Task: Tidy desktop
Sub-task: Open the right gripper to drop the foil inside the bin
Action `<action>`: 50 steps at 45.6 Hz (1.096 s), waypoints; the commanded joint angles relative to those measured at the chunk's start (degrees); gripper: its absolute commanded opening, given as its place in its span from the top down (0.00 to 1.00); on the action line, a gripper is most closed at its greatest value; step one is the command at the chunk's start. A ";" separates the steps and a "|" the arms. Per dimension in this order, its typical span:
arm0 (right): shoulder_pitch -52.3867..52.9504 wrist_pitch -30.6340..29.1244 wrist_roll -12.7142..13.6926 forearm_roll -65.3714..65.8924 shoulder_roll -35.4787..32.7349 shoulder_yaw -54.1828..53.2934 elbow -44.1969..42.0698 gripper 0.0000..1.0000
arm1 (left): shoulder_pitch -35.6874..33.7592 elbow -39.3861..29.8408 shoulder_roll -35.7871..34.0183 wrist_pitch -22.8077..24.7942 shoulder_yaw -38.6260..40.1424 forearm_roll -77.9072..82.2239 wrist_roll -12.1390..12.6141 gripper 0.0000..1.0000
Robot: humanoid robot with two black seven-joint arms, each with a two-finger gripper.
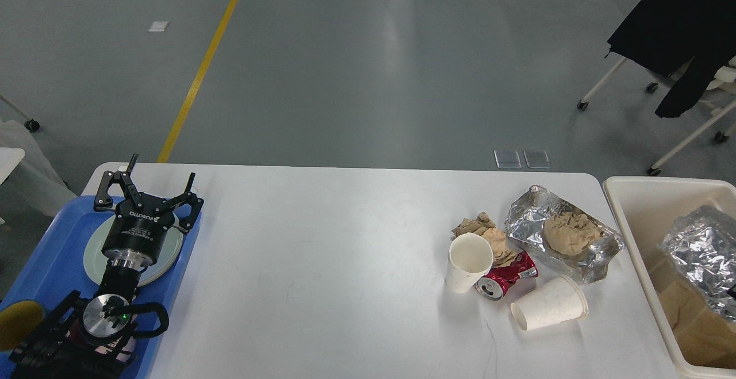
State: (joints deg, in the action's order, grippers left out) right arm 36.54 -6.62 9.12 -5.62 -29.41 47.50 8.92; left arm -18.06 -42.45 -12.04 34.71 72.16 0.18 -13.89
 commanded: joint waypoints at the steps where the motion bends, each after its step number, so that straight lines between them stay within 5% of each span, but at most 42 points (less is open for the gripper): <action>1: -7.62 2.57 0.19 0.00 4.44 -3.02 -7.95 1.00 | -0.04 0.00 0.00 0.00 0.00 0.00 0.01 0.03; 22: -11.67 6.80 1.33 0.61 7.09 -5.31 -8.22 1.00 | -0.05 0.00 0.00 0.00 0.00 0.00 -0.08 0.03; 23: -11.84 6.80 1.34 0.70 7.09 -4.88 -8.22 0.96 | -0.05 0.00 0.00 0.00 0.00 0.00 0.01 0.03; 27: -12.46 6.89 1.16 0.70 6.65 -4.78 -8.31 0.26 | -0.05 0.00 0.00 0.00 0.00 0.00 0.01 0.03; 30: -12.46 6.97 1.16 0.70 6.73 -4.87 -8.31 0.03 | -0.05 0.00 0.00 0.00 0.00 0.00 -0.08 0.03; 50: -11.06 6.71 0.99 0.70 5.51 -4.87 -7.51 0.00 | -0.05 0.00 0.00 0.00 0.00 0.00 0.01 0.03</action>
State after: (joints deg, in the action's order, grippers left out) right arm 24.48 0.38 10.16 -5.00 -23.19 42.47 1.17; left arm -18.11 -42.45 -12.04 34.71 72.16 0.18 -13.92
